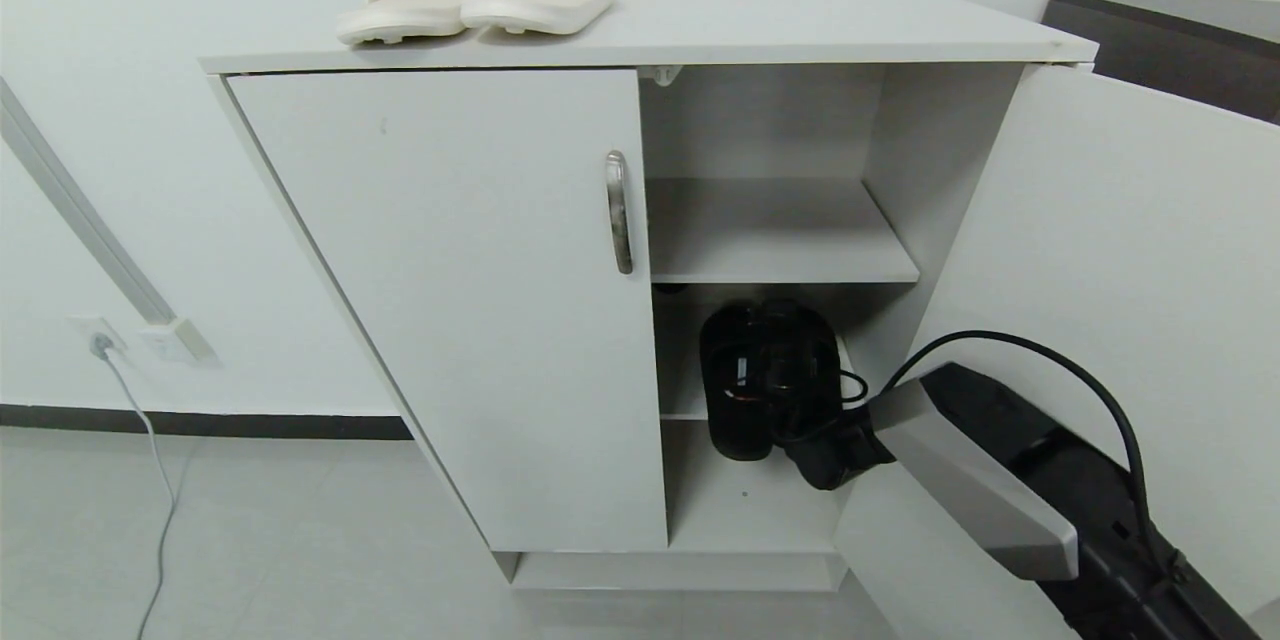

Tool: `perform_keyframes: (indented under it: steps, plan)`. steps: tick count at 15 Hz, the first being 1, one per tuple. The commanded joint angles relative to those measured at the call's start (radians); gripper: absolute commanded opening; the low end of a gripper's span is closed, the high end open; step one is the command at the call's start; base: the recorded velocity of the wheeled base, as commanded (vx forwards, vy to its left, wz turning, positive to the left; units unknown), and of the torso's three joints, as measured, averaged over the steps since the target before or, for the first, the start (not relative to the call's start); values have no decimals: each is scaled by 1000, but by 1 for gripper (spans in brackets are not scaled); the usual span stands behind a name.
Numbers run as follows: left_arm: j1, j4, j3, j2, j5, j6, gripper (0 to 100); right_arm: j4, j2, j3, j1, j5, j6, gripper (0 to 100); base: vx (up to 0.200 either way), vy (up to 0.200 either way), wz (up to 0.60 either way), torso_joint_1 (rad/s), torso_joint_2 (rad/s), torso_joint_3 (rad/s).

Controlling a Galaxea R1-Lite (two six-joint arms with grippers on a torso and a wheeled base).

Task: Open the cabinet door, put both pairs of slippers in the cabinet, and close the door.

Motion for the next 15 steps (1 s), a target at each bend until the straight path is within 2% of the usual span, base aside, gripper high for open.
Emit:
perform_keyframes:
  steps: [1,4,7,15]
  plan:
    - [0,0,0,1,0,0,0,34,55,-93,-20,-1,-2,0,0,0,0,0,0,0]
    - [0,0,0,1,0,0,0,75,75,-159,-24,21,-2,0,0,0,0,0,0,0]
    - [0,0,0,1,0,0,0,121,78,-163,-33,27,-2,0,0,0,0,0,0,0]
    - [0,0,0,1,0,0,0,104,78,-163,-41,27,3,0,0,0,0,0,0,0]
